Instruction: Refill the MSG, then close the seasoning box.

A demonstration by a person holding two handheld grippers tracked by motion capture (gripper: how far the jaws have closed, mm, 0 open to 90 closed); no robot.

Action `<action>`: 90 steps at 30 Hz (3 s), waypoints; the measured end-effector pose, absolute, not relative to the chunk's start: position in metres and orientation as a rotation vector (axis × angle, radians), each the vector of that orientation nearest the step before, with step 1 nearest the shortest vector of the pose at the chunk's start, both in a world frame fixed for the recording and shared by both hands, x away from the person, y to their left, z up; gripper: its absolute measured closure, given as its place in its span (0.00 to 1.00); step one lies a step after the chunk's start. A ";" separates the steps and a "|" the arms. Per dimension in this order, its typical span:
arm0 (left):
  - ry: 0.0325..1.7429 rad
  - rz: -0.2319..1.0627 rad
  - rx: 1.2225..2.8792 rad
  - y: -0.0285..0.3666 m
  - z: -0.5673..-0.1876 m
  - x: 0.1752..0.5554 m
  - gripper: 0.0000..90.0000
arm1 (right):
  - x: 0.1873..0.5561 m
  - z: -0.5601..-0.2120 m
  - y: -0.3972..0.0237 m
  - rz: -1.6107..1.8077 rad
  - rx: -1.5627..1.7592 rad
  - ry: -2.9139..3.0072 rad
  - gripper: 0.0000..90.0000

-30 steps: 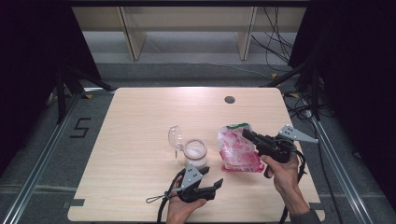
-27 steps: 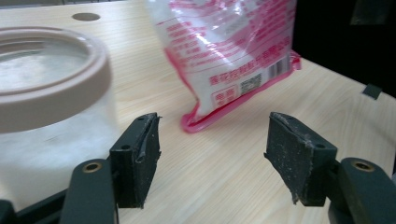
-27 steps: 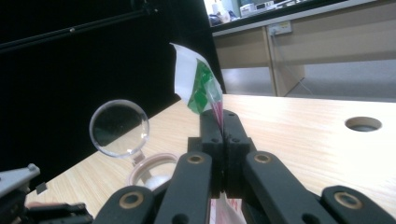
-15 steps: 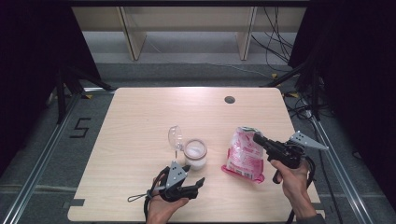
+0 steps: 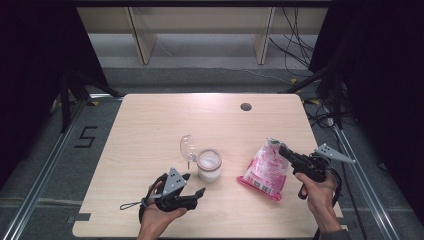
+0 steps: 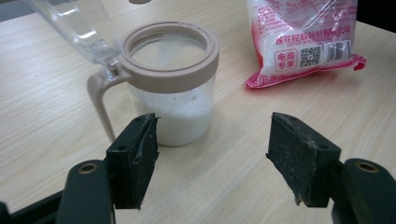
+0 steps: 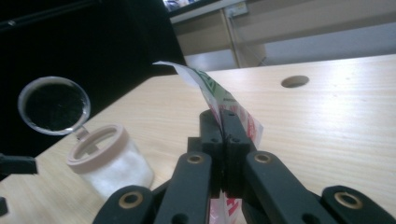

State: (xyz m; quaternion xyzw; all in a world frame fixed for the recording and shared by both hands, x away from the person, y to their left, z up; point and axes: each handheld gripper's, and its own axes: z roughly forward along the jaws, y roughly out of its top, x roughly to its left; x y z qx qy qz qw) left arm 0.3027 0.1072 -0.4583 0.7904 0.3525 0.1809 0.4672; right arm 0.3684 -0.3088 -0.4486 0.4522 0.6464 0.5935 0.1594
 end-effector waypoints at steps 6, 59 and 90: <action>0.909 0.488 1.907 0.124 -0.458 0.306 0.36 | 0.366 -0.453 -0.314 1.650 1.343 1.857 1.00; 0.969 0.519 1.825 0.160 -0.457 0.329 0.37 | 0.320 -0.473 -0.334 1.523 1.501 1.766 0.67; 0.778 0.671 1.854 0.152 -0.442 0.354 0.97 | 0.297 -0.477 -0.330 1.484 1.459 1.807 0.55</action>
